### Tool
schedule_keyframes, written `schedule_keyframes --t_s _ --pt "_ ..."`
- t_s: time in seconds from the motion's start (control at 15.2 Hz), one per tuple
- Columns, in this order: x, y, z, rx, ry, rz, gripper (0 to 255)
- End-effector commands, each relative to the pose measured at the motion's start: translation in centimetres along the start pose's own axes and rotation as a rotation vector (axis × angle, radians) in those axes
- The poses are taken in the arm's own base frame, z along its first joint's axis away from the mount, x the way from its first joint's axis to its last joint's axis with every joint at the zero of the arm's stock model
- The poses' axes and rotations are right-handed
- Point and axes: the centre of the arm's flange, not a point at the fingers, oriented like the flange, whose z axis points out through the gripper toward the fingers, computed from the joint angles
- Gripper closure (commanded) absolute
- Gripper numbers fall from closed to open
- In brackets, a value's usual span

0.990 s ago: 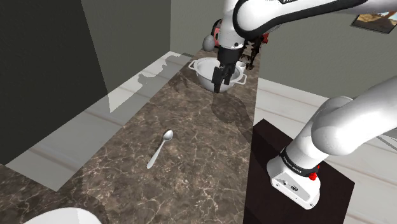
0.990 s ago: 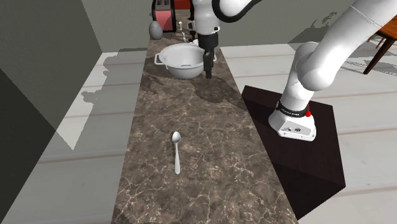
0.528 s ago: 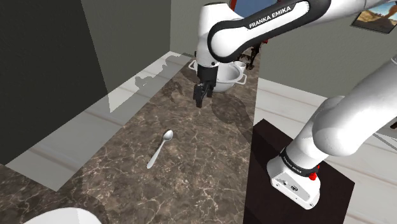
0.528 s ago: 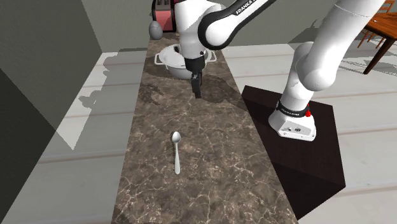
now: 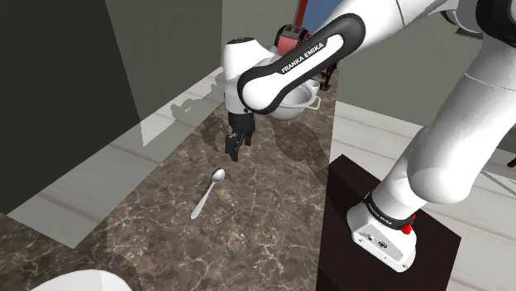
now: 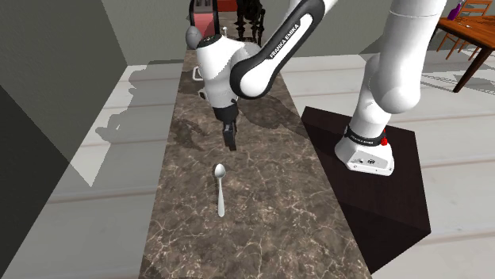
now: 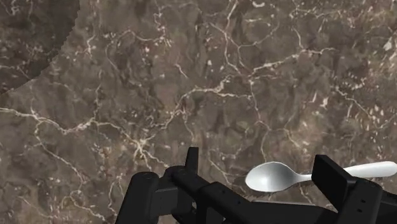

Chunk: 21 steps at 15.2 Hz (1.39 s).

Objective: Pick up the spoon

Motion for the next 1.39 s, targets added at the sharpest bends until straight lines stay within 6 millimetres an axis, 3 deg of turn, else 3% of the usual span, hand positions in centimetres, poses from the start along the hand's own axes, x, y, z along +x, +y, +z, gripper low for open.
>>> schedule_keyframes --t_s 0.0,0.33,0.92,0.99,1.32 --pt "1.3 -1.4 1.7 -0.004 -0.005 -0.020 0" --pt "4.7 -4.7 6.0 -0.016 -0.018 -0.066 0" --pt "5.2 -4.5 10.0 -0.016 -0.018 -0.066 0" --pt "5.1 -4.6 10.0 -0.015 -0.018 -0.066 255" --pt "5.2 -4.6 10.0 -0.015 -0.018 -0.066 255"
